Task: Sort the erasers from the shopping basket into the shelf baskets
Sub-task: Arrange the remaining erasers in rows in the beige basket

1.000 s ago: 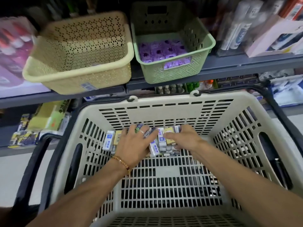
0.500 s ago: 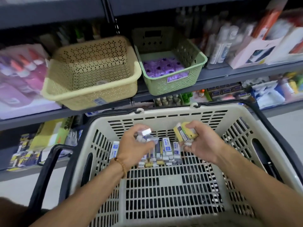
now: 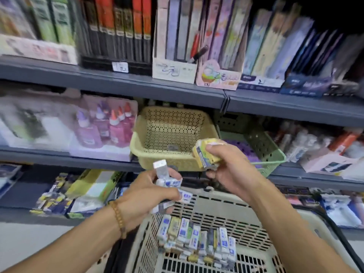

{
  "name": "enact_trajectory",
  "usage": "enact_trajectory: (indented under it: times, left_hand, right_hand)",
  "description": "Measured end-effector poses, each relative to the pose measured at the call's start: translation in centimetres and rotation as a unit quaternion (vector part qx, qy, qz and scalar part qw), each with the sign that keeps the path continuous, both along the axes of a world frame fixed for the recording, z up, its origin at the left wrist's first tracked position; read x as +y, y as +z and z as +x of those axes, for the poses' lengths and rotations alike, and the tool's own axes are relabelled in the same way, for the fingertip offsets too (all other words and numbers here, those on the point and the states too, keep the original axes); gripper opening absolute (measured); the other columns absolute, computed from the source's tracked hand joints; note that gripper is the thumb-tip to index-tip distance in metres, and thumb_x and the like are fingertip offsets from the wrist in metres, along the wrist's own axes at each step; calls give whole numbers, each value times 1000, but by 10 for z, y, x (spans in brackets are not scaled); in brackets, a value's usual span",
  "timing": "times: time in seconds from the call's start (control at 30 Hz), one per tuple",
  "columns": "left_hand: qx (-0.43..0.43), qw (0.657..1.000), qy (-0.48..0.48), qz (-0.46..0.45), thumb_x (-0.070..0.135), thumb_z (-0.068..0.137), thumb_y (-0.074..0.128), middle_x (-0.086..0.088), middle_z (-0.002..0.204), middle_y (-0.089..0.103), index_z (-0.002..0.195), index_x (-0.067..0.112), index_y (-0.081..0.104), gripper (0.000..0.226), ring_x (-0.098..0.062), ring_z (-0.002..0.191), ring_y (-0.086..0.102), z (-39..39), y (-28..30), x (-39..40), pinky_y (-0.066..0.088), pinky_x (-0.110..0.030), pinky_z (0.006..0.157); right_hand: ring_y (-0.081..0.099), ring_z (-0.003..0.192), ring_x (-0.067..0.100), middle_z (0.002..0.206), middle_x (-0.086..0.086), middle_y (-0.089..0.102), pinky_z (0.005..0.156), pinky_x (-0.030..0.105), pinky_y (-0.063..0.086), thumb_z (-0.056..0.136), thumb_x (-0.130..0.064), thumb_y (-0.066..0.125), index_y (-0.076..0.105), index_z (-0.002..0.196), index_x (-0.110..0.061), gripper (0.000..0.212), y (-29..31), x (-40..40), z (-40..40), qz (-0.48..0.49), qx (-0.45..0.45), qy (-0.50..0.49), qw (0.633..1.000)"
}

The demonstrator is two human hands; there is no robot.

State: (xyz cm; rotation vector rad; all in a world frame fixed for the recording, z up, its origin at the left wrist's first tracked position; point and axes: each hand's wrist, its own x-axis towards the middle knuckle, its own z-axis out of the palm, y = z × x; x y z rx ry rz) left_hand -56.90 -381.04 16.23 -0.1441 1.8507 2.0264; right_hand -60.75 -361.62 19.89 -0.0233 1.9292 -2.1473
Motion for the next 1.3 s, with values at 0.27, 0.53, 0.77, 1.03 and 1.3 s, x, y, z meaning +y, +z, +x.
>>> enact_trajectory:
  times: [0.27,0.53,0.77,1.03,1.3]
  left_hand:
    - [-5,997,69,31,-14,68,74,-9,80,73,72,19,73,33,-19,63,68,-18,18,-50,54,-29,50]
    - [-33,994,80,63,-16,70,72,-15,89,74,86,10,71,31,-21,65,72,-13,23,-62,54,-28,49]
    - [-17,995,66,71,-16,69,72,-13,82,76,84,11,70,32,-25,71,74,-13,31,-60,56,-31,52]
    - [68,993,98,17,-14,67,72,-12,93,72,87,12,69,33,-22,77,74,-51,50,-63,60,-36,59]
    - [61,989,133,5,-14,65,76,-11,90,74,82,15,71,35,-24,76,74,-89,38,-63,56,-29,52]
  right_hand:
    - [45,66,19,62,-4,49,44,23,23,86,-24,62,53,82,-17,12,22,-46,-55,323,16,128,938]
    - [51,47,8,51,-7,53,41,22,31,85,-25,62,59,84,-11,14,27,-45,-51,380,-28,137,914]
    - [48,44,5,57,-4,47,43,20,31,89,-18,63,60,76,-17,13,23,-36,-48,301,-58,157,939]
    - [66,64,18,70,8,62,50,23,44,94,-16,64,63,108,-4,19,-1,-45,-95,123,-102,43,986]
    - [70,91,31,96,16,72,83,43,59,96,-4,56,60,105,-10,12,-41,-49,-145,142,-194,99,966]
